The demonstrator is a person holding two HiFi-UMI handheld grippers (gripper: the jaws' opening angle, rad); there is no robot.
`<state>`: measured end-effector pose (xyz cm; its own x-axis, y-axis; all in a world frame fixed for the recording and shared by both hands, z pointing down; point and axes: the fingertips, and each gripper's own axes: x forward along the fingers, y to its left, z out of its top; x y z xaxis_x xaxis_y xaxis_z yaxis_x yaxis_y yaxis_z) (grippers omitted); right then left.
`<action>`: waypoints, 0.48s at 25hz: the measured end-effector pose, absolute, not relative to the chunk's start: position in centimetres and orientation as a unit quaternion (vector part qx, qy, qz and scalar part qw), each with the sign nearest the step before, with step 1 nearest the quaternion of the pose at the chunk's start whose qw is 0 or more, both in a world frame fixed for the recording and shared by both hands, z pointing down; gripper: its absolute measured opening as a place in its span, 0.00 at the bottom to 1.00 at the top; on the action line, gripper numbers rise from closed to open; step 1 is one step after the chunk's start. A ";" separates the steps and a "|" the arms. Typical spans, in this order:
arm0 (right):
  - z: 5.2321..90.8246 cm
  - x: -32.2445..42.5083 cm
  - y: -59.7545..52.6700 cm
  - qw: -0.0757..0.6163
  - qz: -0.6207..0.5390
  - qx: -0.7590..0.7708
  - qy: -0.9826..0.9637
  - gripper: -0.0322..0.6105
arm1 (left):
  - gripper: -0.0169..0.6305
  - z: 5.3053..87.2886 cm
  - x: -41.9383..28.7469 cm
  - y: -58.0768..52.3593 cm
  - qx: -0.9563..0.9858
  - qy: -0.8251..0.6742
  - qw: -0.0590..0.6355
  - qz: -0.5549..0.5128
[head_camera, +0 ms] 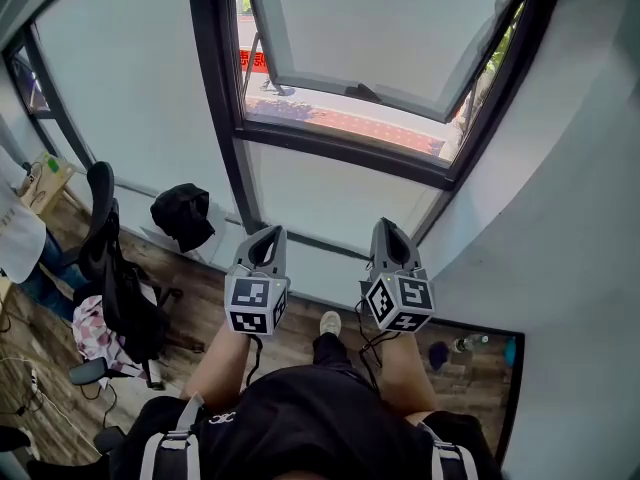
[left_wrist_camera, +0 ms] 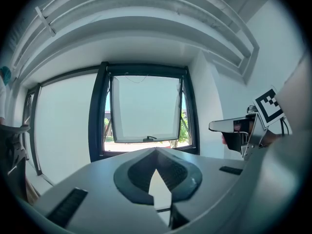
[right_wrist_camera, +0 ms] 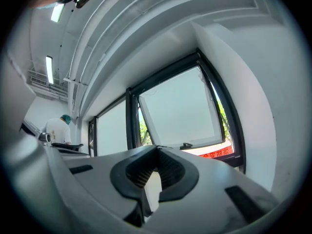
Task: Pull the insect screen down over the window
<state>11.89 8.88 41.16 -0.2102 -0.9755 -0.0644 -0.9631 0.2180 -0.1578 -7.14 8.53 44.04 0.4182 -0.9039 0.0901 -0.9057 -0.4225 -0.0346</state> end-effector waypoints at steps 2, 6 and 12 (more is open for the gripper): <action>41.2 12.4 6.8 0.079 -0.042 -0.622 0.778 0.06 | 0.05 44.2 -6.7 6.5 0.841 -0.539 0.008 0.051; 41.1 13.3 2.2 0.077 -0.035 -0.616 0.783 0.06 | 0.05 43.8 -5.7 1.9 0.838 -0.543 0.000 0.050; 40.4 15.4 -5.2 0.072 -0.030 -0.609 0.790 0.06 | 0.05 43.0 -3.6 -5.6 0.833 -0.551 0.003 0.049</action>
